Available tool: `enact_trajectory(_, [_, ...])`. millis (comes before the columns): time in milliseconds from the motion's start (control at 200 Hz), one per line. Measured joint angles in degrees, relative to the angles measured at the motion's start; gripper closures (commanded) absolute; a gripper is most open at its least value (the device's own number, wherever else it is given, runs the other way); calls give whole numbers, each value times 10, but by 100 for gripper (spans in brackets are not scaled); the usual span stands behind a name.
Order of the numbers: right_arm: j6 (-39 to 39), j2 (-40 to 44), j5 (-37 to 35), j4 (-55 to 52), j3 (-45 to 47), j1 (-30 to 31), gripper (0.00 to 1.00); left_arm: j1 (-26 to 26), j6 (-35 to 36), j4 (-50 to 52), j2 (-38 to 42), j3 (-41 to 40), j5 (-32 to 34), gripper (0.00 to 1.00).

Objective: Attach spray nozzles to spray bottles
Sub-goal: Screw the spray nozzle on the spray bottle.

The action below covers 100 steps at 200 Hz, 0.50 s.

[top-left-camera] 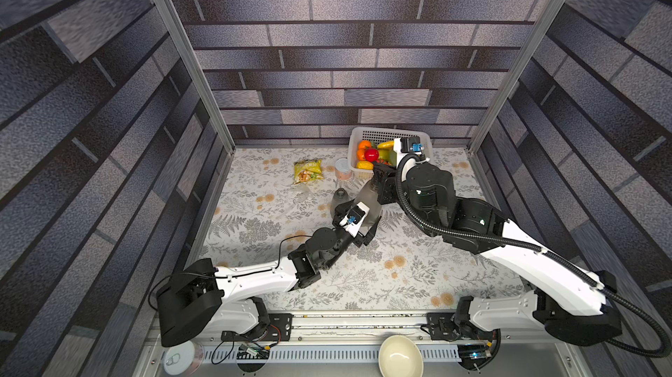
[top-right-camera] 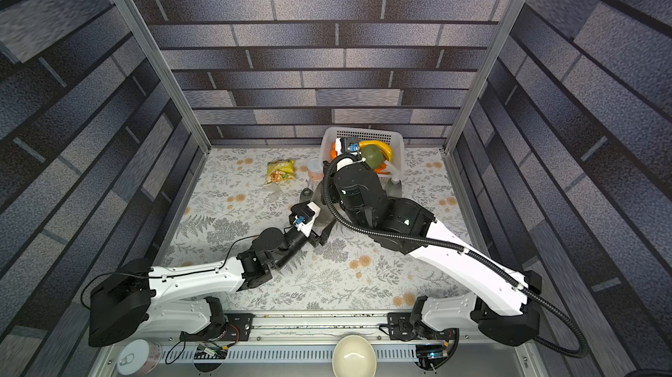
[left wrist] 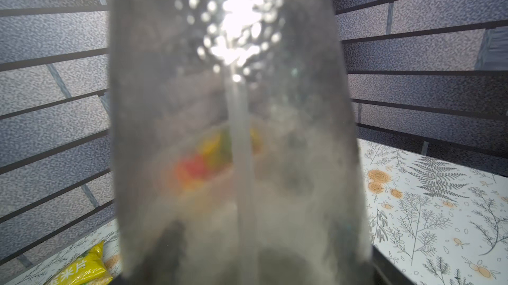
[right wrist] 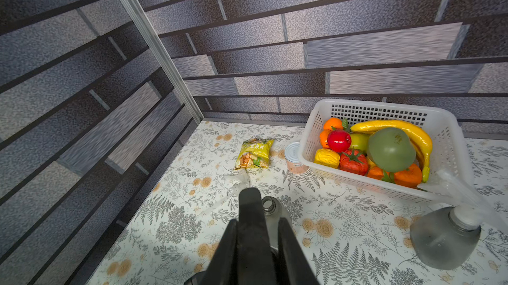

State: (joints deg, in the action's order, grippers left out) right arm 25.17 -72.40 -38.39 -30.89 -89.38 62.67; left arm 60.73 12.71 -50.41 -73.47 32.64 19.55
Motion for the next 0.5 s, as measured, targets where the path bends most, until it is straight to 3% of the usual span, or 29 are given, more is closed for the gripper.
enact_trajectory(276, [31, -14, -65, 13, -8, 5, 67, 23, 43, -67, -40, 8, 61, 33])
enact_trajectory(501, [27, -29, -73, 8, -36, 5, 62, 29, 62, -96, -47, 7, 73, 32])
